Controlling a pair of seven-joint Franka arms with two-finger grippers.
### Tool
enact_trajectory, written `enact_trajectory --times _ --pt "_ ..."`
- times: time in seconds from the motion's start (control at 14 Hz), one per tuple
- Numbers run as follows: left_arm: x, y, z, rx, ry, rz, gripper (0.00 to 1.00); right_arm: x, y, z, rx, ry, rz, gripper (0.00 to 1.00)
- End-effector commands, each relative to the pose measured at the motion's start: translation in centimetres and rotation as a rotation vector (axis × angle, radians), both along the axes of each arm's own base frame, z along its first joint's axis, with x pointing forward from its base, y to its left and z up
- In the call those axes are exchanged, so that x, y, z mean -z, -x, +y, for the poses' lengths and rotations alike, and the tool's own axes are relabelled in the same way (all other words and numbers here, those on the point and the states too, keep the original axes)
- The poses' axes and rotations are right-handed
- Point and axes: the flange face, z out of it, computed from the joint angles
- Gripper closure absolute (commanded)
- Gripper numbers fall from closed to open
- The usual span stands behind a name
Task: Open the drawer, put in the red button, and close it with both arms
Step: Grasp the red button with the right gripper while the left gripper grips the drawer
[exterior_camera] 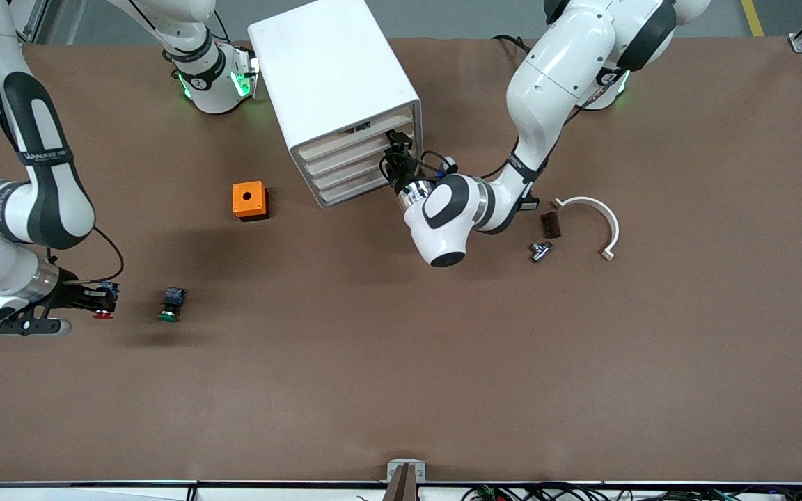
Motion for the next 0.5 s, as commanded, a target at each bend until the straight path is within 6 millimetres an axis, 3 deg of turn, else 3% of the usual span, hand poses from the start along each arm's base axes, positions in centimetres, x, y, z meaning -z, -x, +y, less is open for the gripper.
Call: enact_trajectory --times 0.0,0.14,0.43 --pt "-0.1 -0.2 -0.2 -0.014 0.002 0.014 0.82 -4.7 -0.3 2.0 0.035 -0.006 0.054 1.00" --pt "-0.1 -0.2 -0.2 -0.014 -0.001 0.015 0.98 -7.2 0.0 3.7 0.067 -0.002 0.073 1.00" --pt "-0.2 -1.3 0.6 -0.036 0.005 0.013 0.99 -12.2 1.6 9.9 0.193 0.017 0.100 1.00"
